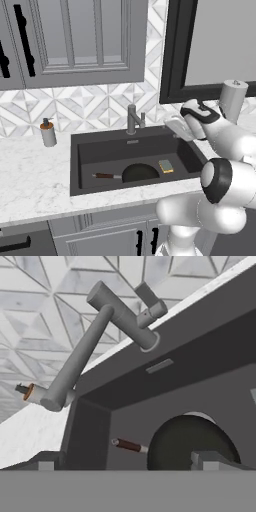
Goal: Pick the pan and sponge and place them into the sink. Then turn on the water.
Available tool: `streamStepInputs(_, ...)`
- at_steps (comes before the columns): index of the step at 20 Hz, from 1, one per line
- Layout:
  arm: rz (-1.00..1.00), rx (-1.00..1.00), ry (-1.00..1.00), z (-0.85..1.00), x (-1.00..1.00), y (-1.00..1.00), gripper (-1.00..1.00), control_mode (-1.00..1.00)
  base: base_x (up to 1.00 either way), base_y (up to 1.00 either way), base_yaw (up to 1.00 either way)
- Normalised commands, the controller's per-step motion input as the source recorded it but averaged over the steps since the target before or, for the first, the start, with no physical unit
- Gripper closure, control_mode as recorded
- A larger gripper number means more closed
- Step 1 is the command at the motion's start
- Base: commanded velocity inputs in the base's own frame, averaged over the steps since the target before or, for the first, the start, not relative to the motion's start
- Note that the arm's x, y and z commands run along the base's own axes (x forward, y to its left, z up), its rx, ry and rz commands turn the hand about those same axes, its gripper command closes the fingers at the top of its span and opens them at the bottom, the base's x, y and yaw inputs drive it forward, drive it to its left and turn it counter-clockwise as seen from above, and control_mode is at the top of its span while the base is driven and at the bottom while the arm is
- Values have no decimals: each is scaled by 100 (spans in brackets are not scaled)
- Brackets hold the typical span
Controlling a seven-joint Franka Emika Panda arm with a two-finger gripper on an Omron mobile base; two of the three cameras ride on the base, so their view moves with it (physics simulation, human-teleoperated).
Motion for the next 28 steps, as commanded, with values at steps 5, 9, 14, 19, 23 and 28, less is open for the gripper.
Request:
streamStepInputs(5,-3,2,0,0,38,4,-100,-100,0,0,0)
streamStepInputs(9,0,0,0,0,36,5,-100,-100,0,0,0)
streamStepInputs(14,0,0,0,0,31,0,-100,-100,0,0,0)
streamStepInputs(19,0,1,0,0,32,0,-100,-100,0,0,0)
streamStepInputs(23,0,1,0,0,26,0,-100,-100,0,0,0)
streamStepInputs(28,0,0,0,0,20,1,-100,-100,0,0,0)
